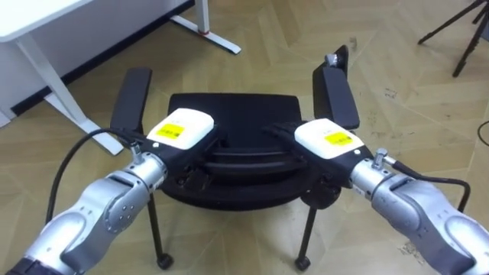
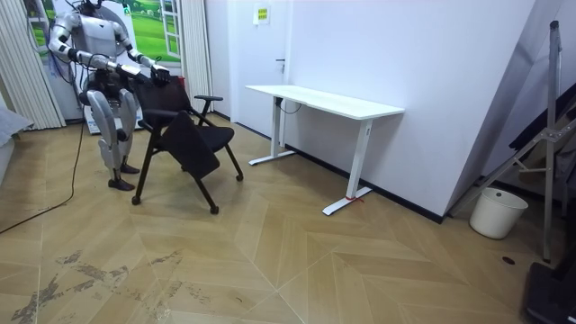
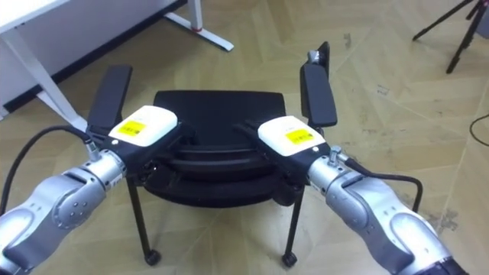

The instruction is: Push chair

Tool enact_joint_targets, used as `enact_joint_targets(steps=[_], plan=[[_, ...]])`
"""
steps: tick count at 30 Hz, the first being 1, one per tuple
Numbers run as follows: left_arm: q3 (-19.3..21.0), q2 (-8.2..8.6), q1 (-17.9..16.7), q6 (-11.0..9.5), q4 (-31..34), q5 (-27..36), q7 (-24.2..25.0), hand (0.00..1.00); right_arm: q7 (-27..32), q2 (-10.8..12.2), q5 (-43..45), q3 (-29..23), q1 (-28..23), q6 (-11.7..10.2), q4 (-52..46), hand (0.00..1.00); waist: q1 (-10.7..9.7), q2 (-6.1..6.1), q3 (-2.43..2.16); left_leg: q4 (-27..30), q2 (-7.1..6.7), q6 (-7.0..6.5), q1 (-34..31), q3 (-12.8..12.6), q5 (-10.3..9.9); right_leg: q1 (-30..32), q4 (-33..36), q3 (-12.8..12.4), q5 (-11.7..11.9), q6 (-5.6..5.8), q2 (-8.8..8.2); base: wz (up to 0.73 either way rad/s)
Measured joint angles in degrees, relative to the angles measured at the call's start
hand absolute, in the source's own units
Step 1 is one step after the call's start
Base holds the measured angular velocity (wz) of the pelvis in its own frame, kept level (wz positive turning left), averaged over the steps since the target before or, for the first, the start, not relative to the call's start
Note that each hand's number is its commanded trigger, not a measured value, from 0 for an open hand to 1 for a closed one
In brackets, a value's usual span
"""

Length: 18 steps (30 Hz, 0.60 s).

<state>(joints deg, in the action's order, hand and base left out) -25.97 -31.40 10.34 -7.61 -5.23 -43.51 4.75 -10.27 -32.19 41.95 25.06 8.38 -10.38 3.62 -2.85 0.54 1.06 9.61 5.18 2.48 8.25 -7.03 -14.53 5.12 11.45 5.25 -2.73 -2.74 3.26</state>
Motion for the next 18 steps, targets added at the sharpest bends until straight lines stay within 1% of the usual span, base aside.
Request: enact_joint_targets(steps=[2,4,5,7,9,18], plan=[[-0.29,0.08,0.0,-0.01,0.0,0.0,0.0,1.0,-0.05,0.17,-0.02,-0.07,0.0,0.12,0.08,1.0,0.02,0.05,-0.02,0.0,-0.03,0.0,-0.1,0.2,0.0,-0.01,0.03,0.24,0.0,0.0,-0.1,0.1],[-0.93,0.38,0.0,-0.11,0.04,0.02,-0.03,1.0,0.46,0.78,0.01,-0.34,0.02,0.58,0.56,1.0,0.17,0.31,-0.19,0.0,-0.06,0.0,-0.17,0.4,0.0,-0.05,0.03,0.49,0.0,0.0,-0.19,0.11],[-1.39,0.69,0.0,-0.57,0.04,0.05,-0.03,1.0,1.03,1.32,0.01,-1.04,0.02,0.6,1.24,1.0,0.54,0.59,-0.34,0.0,-0.1,0.0,-0.18,0.77,0.0,-0.09,0.05,0.62,0.0,0.0,-0.25,0.07],[-1.91,1.02,0.0,-1.51,0.07,0.06,-0.05,1.0,1.17,1.38,-0.46,-1.73,-0.05,0.52,1.69,1.0,1.28,0.93,-0.46,0.02,-0.1,-0.02,-0.23,1.11,0.01,-0.13,0.09,0.95,-0.02,0.03,-0.32,0.1],[-2.02,1.0,0.0,-2.14,0.26,0.06,-0.06,1.0,1.95,1.66,-0.92,-1.45,-0.48,0.54,2.37,1.0,1.58,1.05,-0.43,0.03,-0.04,-0.04,-0.52,1.58,0.03,-0.13,0.09,1.34,-0.03,0.03,-0.42,0.13],[-2.08,-0.08,0.0,-2.28,0.7,0.06,0.7,1.0,2.34,1.47,-0.91,-0.94,-0.58,-1.47,2.71,1.0,1.68,1.13,-0.43,0.03,-0.27,-0.15,-0.69,1.54,0.09,-0.09,0.2,1.64,-0.1,0.12,-0.8,0.03]])
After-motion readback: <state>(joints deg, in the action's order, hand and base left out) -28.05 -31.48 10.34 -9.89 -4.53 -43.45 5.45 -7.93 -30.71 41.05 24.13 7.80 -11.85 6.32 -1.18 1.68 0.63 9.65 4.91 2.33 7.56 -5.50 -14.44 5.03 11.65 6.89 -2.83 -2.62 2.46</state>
